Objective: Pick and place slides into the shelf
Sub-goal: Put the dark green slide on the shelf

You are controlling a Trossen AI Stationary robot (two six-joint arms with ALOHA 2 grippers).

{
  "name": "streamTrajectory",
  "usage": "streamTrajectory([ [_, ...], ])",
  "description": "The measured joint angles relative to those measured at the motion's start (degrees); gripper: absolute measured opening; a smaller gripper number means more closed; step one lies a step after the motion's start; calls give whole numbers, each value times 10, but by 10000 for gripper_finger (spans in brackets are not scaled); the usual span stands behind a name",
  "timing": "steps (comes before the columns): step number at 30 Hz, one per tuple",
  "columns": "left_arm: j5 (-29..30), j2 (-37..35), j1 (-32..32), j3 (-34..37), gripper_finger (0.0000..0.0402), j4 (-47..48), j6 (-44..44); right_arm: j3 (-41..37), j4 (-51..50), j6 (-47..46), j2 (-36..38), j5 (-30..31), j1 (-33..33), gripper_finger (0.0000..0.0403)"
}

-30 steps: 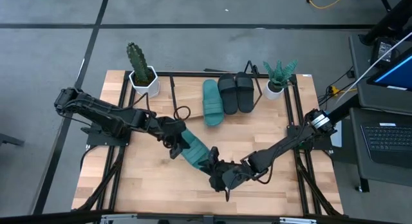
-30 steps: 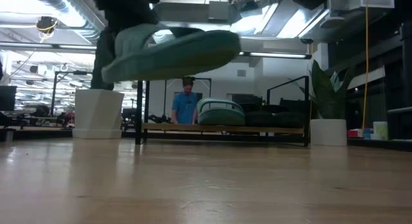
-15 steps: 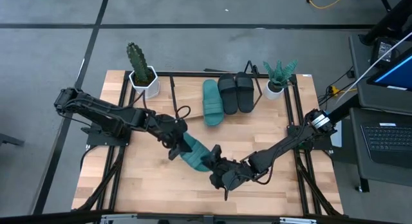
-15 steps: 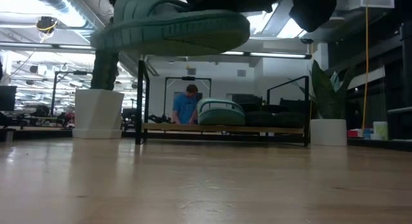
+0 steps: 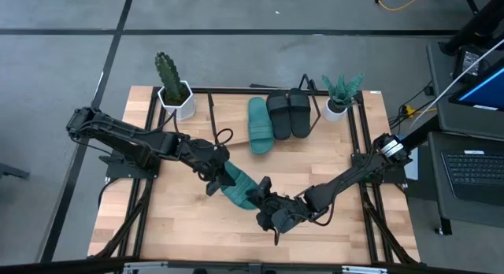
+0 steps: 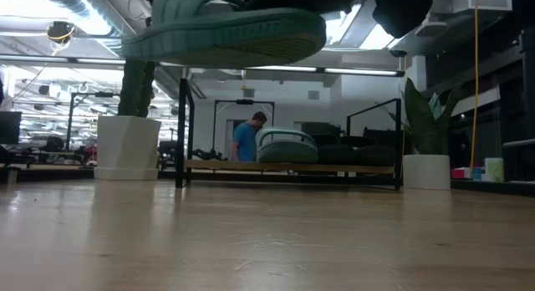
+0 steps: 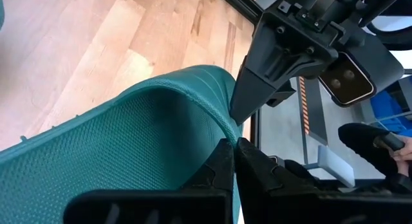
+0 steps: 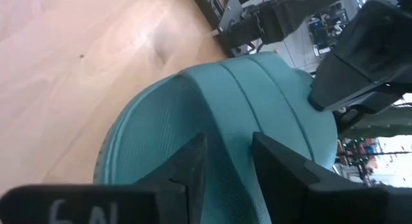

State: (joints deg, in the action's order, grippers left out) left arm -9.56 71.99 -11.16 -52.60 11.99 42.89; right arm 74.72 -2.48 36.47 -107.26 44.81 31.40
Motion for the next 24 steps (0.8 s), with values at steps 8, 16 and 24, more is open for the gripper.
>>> streamTrajectory([
  [8,2,0,0,0,0,-2,0,0,3,1,0,21,0,106],
  [16,2,0,0,-1,0,-2,0,0,15,2,0,20,1,74],
  [24,2,0,0,-1,0,-2,0,0,15,28,0,21,2,80],
])
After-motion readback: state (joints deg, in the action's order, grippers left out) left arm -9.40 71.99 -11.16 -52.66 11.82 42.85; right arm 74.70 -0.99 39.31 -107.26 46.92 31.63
